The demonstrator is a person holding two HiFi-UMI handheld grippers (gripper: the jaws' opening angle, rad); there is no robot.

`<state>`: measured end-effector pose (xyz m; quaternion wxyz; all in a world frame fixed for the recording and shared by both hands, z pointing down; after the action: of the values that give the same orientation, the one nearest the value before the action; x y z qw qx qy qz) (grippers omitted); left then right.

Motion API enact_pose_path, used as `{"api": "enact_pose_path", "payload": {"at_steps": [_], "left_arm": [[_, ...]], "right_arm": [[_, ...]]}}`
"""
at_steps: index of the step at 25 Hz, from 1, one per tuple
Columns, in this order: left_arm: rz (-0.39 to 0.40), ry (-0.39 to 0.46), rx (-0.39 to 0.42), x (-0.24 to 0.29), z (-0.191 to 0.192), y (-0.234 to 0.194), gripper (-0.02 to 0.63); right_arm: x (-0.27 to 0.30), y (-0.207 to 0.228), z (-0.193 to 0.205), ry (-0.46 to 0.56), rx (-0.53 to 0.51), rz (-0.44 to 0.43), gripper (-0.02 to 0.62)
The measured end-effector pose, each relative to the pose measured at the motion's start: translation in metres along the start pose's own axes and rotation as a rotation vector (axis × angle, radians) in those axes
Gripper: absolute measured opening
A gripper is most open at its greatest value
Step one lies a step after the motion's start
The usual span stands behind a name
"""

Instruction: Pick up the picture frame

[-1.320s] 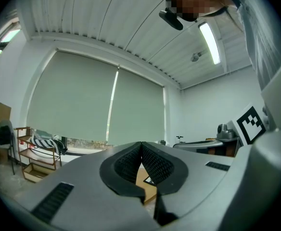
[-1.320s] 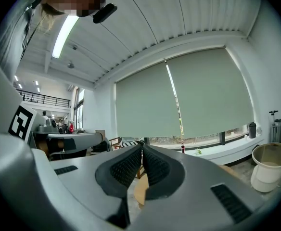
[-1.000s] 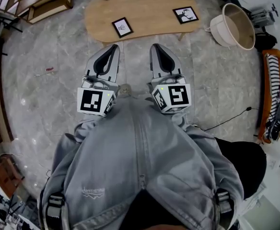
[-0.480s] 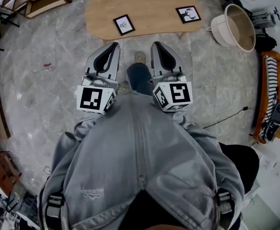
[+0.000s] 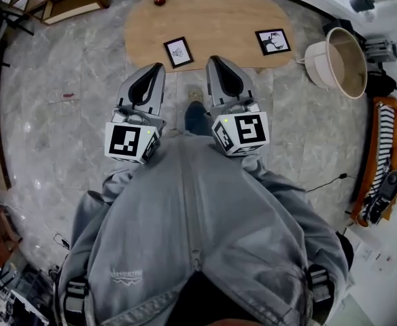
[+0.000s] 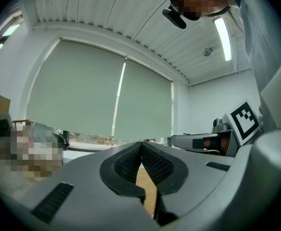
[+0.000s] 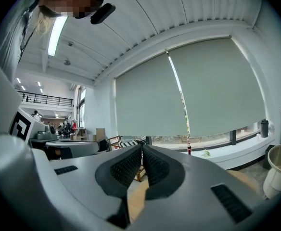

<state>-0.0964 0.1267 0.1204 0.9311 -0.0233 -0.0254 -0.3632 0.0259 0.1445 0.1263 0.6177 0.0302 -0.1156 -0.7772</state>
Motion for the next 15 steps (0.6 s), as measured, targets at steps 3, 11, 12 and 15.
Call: {"api": "enact_pose_path", "payload": {"at_steps": [3, 11, 12, 15], "left_arm": [[-0.036, -0.021, -0.013, 0.041, 0.002, -0.012, 0.018], [-0.139, -0.035, -0.028, 0.129, 0.000, -0.036, 0.018], [-0.151, -0.030, -0.031, 0.138, 0.000, -0.039, 0.018], [-0.195, -0.023, -0.038, 0.159, 0.001, -0.047, 0.018]], "right_arm": [[0.038, 0.031, 0.000, -0.035, 0.010, -0.042, 0.034], [0.117, 0.093, -0.014, -0.087, -0.014, -0.183, 0.034], [0.125, 0.100, -0.014, -0.092, -0.017, -0.196, 0.034], [0.145, 0.115, -0.015, -0.104, -0.022, -0.232, 0.034]]}}
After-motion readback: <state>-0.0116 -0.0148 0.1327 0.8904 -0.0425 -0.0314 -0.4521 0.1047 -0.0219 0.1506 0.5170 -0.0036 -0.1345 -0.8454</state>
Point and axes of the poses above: the fingertips, and each gripper's own axes: x forward along the fingers, y to its right, z out of its underside, the point moved 2 cm from there along -x, backward along the fingers, and after that the axes turned 5 degrees about x, right-handed, at the moved point
